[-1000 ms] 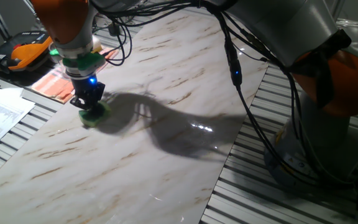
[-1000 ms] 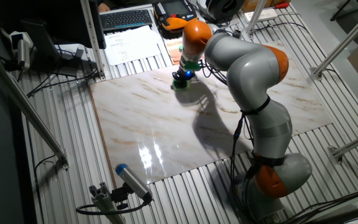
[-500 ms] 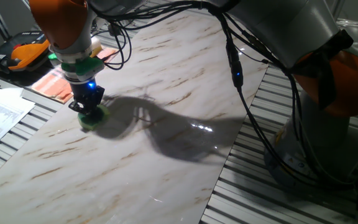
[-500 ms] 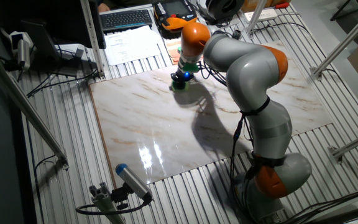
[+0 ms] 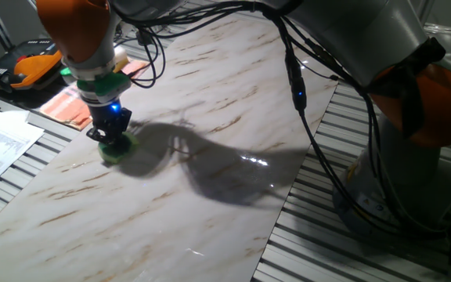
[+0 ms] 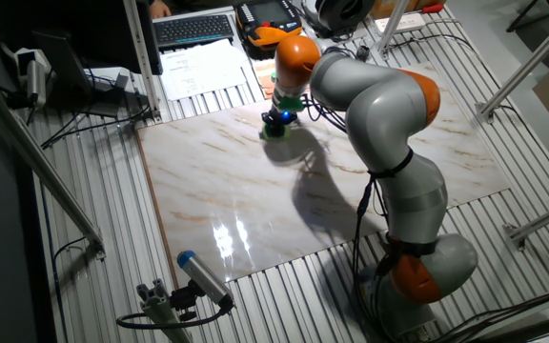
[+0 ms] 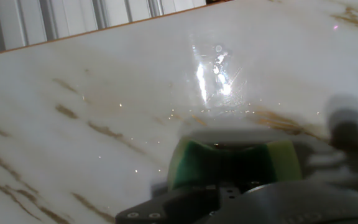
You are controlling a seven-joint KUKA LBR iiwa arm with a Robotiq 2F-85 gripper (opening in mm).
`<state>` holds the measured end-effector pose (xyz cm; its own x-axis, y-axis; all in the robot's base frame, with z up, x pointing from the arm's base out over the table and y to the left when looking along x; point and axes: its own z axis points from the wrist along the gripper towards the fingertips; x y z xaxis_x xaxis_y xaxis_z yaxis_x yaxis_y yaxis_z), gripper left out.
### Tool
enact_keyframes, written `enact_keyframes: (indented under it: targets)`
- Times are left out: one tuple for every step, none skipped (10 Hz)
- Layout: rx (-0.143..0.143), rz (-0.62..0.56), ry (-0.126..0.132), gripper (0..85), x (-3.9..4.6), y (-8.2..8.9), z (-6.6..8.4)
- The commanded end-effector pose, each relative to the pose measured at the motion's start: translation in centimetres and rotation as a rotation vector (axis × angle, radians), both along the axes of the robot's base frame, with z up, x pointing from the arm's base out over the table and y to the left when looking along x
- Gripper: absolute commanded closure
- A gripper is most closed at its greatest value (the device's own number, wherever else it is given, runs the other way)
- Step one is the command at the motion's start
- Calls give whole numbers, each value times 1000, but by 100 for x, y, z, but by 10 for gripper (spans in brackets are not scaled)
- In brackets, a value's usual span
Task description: Clean the tabletop with a sponge
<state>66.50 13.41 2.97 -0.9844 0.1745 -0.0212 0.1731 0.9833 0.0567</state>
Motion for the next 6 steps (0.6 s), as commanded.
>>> enact_keyframes:
  targets:
    - [-15,-1,-1,850,14,-14,-10]
    - [-10,10,0,850,22,-22,-10]
    - [-14,33,-4,850,22,-22,-10]
    - [-34,54,-14,850,22,-22,-10]
    - [-47,70,-17,850,22,-22,-10]
    - [-67,91,-19,850,22,-22,-10]
